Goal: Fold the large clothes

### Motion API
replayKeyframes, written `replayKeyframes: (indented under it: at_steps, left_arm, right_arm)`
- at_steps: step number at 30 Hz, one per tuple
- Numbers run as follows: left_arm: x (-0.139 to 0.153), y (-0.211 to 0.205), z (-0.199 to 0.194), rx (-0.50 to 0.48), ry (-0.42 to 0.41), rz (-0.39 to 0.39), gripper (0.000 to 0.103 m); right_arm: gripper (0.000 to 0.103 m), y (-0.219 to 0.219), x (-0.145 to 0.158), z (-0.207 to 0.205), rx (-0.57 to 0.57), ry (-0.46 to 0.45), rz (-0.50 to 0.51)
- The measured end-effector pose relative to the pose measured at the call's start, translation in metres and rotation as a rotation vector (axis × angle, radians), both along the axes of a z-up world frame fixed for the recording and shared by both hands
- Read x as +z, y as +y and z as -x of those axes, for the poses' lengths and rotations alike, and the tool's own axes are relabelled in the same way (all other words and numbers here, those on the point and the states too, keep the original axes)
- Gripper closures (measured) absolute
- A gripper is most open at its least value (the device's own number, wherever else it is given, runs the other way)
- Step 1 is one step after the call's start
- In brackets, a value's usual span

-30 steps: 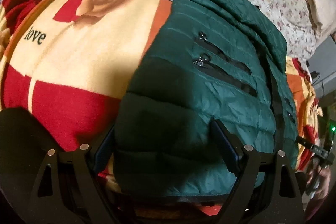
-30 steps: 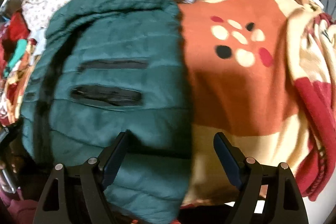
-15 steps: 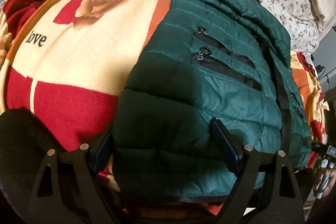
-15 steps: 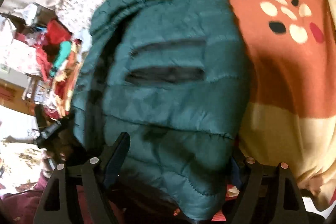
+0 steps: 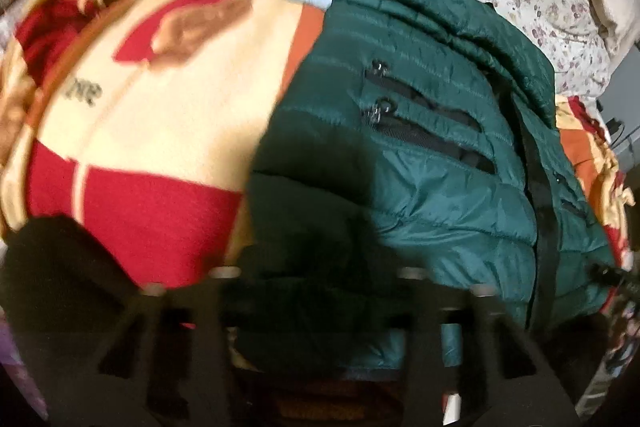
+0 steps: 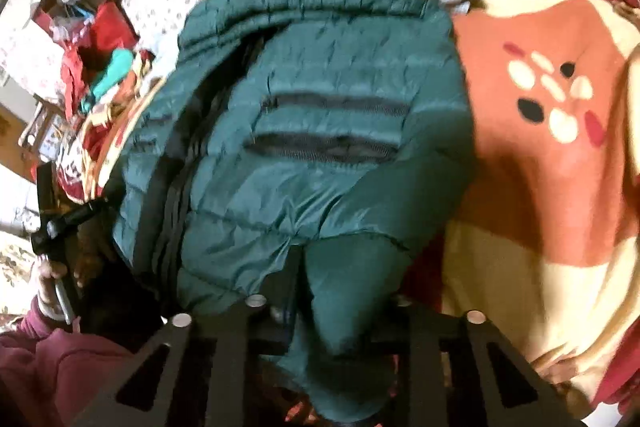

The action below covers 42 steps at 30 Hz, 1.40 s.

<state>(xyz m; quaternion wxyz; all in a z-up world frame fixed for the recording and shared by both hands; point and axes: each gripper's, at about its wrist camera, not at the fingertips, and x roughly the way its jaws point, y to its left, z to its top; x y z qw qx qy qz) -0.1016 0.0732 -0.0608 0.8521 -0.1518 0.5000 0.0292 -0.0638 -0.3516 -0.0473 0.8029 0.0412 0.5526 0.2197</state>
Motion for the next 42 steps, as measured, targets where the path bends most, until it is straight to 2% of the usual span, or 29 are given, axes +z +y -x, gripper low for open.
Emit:
replayKeyframes:
  at_steps: [1, 4, 12, 20, 31, 42]
  left_arm:
    - [0.006, -0.002, 0.001, -0.013, -0.012, -0.023, 0.084]
    - [0.025, -0.003, 0.002, -0.036, -0.053, -0.033, 0.089]
    - [0.072, 0.009, -0.008, -0.003, -0.172, 0.015, 0.090]
    - [0.104, 0.001, -0.043, 0.018, -0.255, -0.053, 0.090]
    - [0.130, -0.009, -0.111, 0.045, -0.335, -0.128, 0.090]
    - [0.134, -0.011, -0.175, 0.075, -0.346, -0.196, 0.090]
  right_arm:
    - [0.080, -0.001, 0.003, -0.001, 0.000, -0.016, -0.005]
    - [0.081, 0.003, 0.017, -0.005, -0.009, -0.063, -0.030]
    - [0.081, -0.005, 0.055, -0.024, -0.048, -0.170, -0.079]
    - [0.081, -0.008, 0.078, -0.063, -0.094, -0.241, -0.096]
    - [0.081, -0.006, 0.088, -0.128, -0.150, -0.295, -0.080]
    - [0.081, -0.006, 0.089, -0.184, -0.188, -0.317, -0.014]
